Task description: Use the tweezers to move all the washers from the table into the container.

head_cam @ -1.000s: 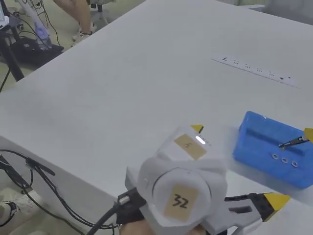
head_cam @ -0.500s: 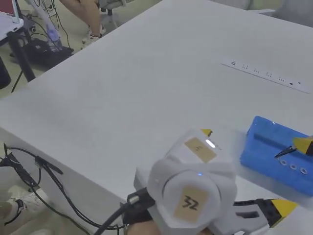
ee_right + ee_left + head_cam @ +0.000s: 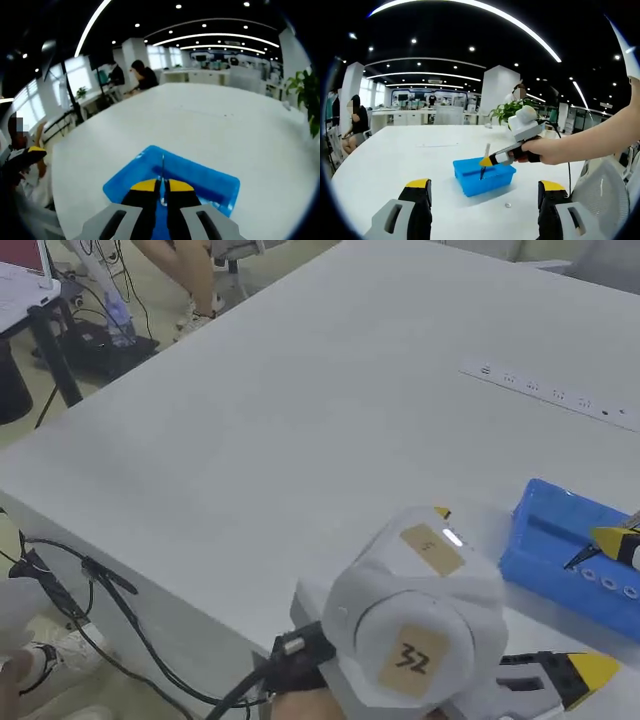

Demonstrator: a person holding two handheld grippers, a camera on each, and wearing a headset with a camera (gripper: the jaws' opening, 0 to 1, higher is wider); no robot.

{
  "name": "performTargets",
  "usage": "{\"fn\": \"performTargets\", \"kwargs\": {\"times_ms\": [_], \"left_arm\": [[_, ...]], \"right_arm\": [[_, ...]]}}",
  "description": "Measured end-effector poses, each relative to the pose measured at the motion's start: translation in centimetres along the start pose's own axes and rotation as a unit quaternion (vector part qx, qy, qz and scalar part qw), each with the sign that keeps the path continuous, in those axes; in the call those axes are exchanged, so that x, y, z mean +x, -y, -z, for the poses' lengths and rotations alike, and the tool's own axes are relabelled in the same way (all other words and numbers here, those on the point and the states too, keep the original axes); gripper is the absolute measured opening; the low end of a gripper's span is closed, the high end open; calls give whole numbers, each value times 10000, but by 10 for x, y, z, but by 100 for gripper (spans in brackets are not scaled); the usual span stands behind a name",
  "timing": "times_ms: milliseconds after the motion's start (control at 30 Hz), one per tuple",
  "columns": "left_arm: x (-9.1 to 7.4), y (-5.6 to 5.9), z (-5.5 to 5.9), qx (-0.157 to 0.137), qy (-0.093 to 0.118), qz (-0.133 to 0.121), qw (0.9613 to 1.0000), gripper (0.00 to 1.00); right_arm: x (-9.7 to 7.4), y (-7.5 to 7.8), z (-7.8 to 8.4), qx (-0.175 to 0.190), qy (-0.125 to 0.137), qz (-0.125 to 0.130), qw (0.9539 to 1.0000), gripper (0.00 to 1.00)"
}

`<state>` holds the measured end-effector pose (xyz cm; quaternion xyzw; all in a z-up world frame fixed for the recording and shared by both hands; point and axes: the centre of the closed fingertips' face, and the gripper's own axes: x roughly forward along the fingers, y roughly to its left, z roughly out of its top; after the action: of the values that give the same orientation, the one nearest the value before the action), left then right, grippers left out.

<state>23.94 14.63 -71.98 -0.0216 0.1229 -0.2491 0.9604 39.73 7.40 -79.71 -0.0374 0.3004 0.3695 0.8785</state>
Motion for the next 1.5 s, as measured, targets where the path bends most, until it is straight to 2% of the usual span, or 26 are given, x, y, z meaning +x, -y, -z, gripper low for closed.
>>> {"fn": "performTargets", "kwargs": {"times_ms": [167, 300, 467, 500, 567, 767, 900, 1000, 1200, 1400, 1500], "left_arm": [[-1, -3, 0, -93, 25, -48, 9999, 89], [-1, -2, 0, -36, 2, -46, 10000, 89], [-1, -3, 1, -54, 1, -42, 10000, 89], [-1, -2, 1, -50, -11, -33, 10000, 88], [-1, -2, 2, -34, -25, -27, 10000, 88], [-2, -1, -1, -47, 32, -16, 10000, 88], [-1, 0, -1, -34, 27, 16, 10000, 88], [-1, 1, -1, -41, 22, 37, 10000, 88], [0, 0, 0, -39, 6, 52, 10000, 88], [0, 0, 1, -49, -17, 61, 10000, 87], [0, 0, 2, -45, -24, 60, 10000, 87]], "right_arm": [[-1, -4, -1, -193, 28, -18, 9998, 3], [-10, -6, -8, -121, 208, -19, 9997, 3], [-35, -25, -23, -224, 518, -91, 9984, 3], [-39, -20, -25, -227, 592, -122, 9979, 3], [-49, -21, -29, -258, 692, -145, 9972, 3], [-84, -40, -30, -190, 971, -301, 9946, 3], [-95, -50, -18, -68, 922, -410, 9949, 3], [-96, -55, -3, 97, 805, -489, 9955, 3], [-86, -61, 35, 452, 430, -531, 9966, 3], [-80, -67, 57, 610, 191, -573, 9963, 3], [-78, -68, 62, 648, 126, -567, 9962, 4]]}}
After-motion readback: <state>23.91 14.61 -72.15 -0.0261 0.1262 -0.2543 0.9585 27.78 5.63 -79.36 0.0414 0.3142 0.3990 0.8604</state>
